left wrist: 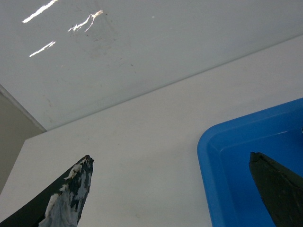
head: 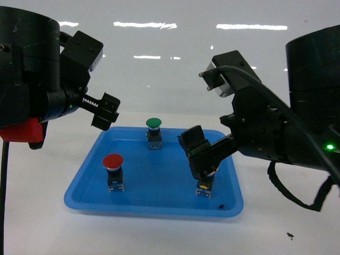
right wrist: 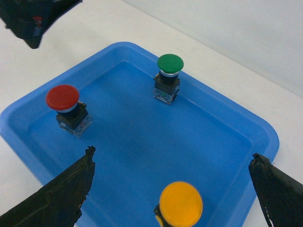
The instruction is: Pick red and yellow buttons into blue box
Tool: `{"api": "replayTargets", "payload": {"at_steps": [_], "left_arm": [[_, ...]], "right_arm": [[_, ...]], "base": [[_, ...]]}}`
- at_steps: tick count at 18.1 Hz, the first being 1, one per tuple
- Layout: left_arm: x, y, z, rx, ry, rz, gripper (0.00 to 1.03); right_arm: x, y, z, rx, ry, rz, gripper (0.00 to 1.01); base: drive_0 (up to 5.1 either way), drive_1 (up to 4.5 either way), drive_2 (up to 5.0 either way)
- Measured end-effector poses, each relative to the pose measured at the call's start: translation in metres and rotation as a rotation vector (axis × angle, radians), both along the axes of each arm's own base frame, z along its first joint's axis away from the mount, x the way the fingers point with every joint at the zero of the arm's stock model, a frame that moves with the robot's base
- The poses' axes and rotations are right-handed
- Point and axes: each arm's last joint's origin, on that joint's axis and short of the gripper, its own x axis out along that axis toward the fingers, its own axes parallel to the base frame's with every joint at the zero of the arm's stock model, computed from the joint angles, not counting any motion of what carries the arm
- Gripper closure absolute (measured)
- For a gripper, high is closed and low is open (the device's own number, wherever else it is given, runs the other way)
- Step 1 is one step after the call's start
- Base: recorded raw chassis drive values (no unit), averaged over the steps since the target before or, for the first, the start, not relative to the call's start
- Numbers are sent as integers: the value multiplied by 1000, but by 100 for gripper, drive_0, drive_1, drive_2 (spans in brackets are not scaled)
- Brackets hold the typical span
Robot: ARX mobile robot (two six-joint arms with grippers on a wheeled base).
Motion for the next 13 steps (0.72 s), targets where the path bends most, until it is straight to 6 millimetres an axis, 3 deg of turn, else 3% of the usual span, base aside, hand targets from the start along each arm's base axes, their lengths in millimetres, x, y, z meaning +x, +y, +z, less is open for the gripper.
{"api": "replayTargets", "payload": {"at_steps": [2, 4, 7, 10, 13], "left_arm": [[0, 0, 0, 0, 0, -1, 5], [0, 0, 0, 0, 0, -1, 5], [0, 0, 0, 0, 0, -1, 5], [0, 0, 0, 0, 0, -1, 5], [0, 0, 0, 0, -1, -1, 5]], "right_arm": [[6, 1, -19, -24, 27, 4, 3], [5, 1, -23, -24, 29, 14, 3], [-5, -5, -27, -10, 22, 29, 3], [-21, -17, -43, -25, 69, 8, 3], [-25, -23, -48, -21, 58, -11, 3]], "base": [[0, 0, 0], [0, 0, 0], [0, 0, 0], [0, 0, 0], [0, 0, 0]]}}
